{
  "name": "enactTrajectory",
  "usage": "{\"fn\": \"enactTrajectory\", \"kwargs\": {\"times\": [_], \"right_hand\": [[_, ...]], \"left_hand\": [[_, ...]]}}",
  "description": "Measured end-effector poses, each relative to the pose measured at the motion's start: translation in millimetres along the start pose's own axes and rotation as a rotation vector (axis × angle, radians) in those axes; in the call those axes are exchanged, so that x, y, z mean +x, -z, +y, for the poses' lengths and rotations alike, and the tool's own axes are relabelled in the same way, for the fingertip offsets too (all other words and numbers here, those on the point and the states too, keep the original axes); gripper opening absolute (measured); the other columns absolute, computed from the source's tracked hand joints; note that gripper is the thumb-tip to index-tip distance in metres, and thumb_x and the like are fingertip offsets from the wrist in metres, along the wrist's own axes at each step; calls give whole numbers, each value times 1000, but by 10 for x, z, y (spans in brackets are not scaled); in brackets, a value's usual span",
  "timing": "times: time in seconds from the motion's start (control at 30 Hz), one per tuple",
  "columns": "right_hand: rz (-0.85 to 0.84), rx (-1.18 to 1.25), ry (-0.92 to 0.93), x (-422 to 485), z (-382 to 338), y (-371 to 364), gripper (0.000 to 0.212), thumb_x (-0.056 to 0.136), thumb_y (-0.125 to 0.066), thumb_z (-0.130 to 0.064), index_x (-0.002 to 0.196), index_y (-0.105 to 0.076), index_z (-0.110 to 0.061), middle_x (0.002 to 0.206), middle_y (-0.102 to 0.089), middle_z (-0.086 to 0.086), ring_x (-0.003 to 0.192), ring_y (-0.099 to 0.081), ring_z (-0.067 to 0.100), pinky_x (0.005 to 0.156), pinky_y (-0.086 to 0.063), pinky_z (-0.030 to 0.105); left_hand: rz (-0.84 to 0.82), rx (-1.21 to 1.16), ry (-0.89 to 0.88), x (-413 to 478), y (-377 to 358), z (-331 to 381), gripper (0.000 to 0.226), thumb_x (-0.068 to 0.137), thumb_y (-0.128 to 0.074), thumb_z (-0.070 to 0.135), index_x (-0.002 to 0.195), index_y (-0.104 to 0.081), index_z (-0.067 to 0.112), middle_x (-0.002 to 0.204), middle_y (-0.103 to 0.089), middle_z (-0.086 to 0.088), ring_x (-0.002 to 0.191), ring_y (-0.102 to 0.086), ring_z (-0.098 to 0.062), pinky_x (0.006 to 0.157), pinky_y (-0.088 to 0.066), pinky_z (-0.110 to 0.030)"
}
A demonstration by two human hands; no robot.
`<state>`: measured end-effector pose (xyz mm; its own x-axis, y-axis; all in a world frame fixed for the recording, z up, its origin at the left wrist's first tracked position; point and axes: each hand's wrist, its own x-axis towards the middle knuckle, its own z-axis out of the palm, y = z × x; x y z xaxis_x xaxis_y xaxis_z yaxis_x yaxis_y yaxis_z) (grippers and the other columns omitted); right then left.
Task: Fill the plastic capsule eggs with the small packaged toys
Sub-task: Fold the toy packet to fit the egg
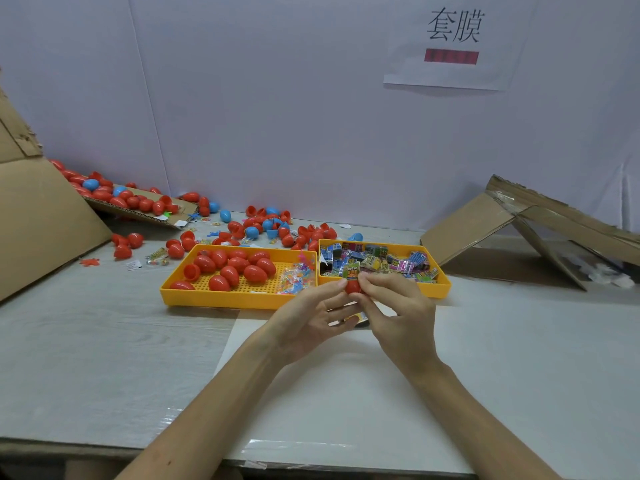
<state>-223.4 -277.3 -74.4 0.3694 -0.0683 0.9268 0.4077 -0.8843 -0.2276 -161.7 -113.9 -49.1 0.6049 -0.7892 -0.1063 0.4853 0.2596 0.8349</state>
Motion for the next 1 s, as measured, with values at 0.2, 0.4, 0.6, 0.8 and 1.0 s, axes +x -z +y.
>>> {"fn": "enactTrajectory", "kwargs": {"times": [0.2,0.4,0.6,0.8,1.0], "right_hand": [[-31,38,-33,28,-26,18,25,79,-82,-11,103,-78,-5,101,-75,3,94,-70,18,81,-57,43],[-58,45,-79,44,-77,44,40,78,-86,-10,116,-74,-5,107,-75,3,101,-70,21,88,-56,43],[-4,-17,-34,-3,-17,16,31,76,-84,-10,106,-77,-5,102,-76,3,94,-70,17,82,-57,41],[-2,0,-42,-11,1,20,29,78,-82,-14,106,-78,-6,101,-76,1,94,-70,16,83,-56,38],[-49,67,-87,22,-50,27,36,84,-79,-14,119,-72,-9,110,-72,1,104,-64,7,92,-54,32]], "left_hand": [[-4,34,-3,-15,-46,24,47,91,-68,43,129,-67,15,122,-72,-7,116,-68,-20,93,-53,-32],[-51,1,-29,-31,-63,30,46,93,-68,41,130,-65,14,135,-65,-11,126,-62,-24,102,-49,-36],[-37,-7,-32,-33,-68,17,36,89,-73,41,119,-75,21,130,-67,-9,125,-63,-23,94,-56,-32],[-35,-3,-31,-32,-80,19,31,91,-71,39,116,-77,21,126,-69,-7,123,-65,-22,90,-57,-31],[-41,27,-47,-37,-101,17,37,95,-64,43,121,-74,18,136,-65,-7,126,-62,-23,103,-49,-36]]}}
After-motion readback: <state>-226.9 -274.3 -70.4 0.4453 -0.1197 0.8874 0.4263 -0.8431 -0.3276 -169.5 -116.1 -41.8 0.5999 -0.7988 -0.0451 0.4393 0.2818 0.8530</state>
